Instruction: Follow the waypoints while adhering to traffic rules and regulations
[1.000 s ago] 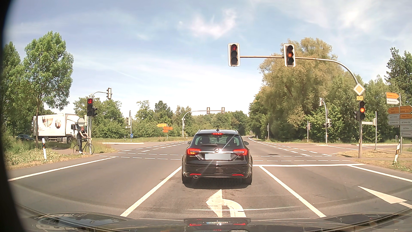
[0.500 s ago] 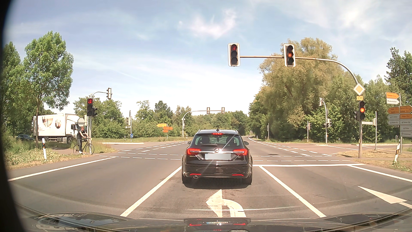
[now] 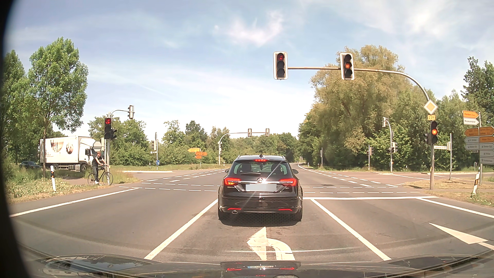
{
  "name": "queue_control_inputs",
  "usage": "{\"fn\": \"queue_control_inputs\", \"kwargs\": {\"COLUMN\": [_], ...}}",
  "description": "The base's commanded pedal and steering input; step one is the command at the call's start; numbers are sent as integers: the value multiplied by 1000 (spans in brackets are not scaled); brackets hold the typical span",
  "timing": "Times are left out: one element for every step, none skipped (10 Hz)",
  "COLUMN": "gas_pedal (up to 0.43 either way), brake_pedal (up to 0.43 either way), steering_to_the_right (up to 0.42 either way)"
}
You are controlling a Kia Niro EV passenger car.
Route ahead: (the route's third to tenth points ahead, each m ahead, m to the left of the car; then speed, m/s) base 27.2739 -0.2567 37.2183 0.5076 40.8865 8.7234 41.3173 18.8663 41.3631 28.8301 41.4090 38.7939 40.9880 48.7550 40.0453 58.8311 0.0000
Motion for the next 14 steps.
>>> {"fn": "queue_control_inputs", "kwargs": {"gas_pedal": [0,0,0,0,0,0,0,0,0,0,0,0,0,0], "brake_pedal": [0,0,0,0,0,0,0,0,0,0,0,0,0,0], "steering_to_the_right": [4,4,4,4,4,4,4,4,4,4,4,4,4,4]}}
